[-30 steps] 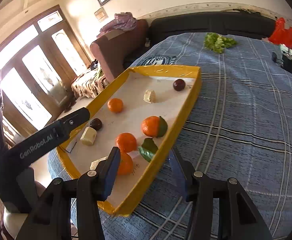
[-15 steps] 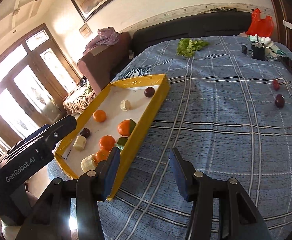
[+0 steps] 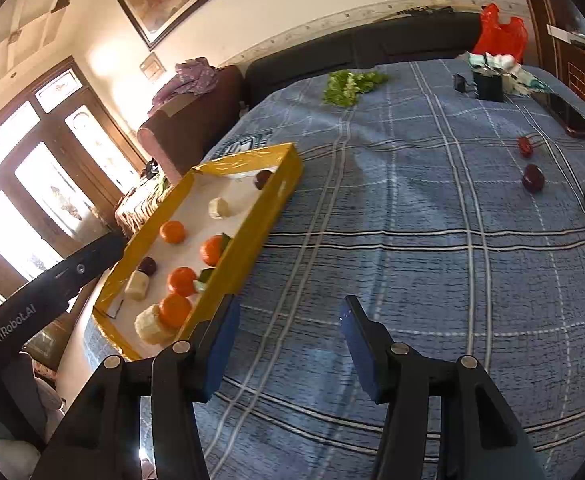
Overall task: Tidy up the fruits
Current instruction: 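Move both tools away from the tray toward the plums on the table, then grasp a dark plum with the right tool while the left tool grasps another plum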
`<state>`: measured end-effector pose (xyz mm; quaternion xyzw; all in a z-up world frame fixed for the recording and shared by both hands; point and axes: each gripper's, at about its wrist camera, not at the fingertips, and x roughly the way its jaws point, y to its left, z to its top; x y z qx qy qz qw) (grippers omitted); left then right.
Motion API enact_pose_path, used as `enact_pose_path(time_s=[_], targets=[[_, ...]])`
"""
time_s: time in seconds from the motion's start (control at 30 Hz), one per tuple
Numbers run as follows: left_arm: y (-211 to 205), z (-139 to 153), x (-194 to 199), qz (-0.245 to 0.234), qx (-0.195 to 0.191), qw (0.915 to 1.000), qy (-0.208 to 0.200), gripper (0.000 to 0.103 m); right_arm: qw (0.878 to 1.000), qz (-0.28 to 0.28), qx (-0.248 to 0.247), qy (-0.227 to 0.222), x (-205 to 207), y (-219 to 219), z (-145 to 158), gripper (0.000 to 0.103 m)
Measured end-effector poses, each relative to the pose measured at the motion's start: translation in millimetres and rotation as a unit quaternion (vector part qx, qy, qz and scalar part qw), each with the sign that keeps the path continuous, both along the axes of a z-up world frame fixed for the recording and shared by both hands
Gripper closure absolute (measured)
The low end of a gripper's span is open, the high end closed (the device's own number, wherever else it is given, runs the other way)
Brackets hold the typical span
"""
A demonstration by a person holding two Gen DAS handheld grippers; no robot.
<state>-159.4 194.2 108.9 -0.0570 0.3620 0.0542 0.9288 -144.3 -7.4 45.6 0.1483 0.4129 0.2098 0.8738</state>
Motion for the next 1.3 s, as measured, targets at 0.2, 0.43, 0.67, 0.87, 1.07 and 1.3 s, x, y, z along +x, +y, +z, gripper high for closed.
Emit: enact_pose_path(time_s=[0.2,0.43,0.67,0.87,1.07,1.3], targets=[[-4,-11,9,-0.047,-0.079,0.9955,0.023,0.020,0.998,-0.055,-0.008,0.004,10,-58,1,0.046],[-23,-28,25,-0.078,-0.107,0.9907,0.032,0.020,0.983,-0.169,-0.075,-0.003,23,-161,17,0.046],[-47,-36,33,-0.109,-0.099,0.9877,0.053,0.020,0.972,-0.217,-0.093,-0.006,67,-203,21,0.046],[-58,-35,36,-0.112,-0.099,0.9872,0.057,0.020,0.965,-0.251,-0.078,0.017,103,-234,2,0.046],[-80,-39,50,-0.115,-0.079,0.9878,0.070,0.026,0.969,-0.242,-0.048,-0.003,95,-241,-20,0.046],[-102,-36,61,-0.126,-0.060,0.9879,0.067,0.028,0.970,-0.237,-0.043,-0.012,92,-243,-16,0.046]])
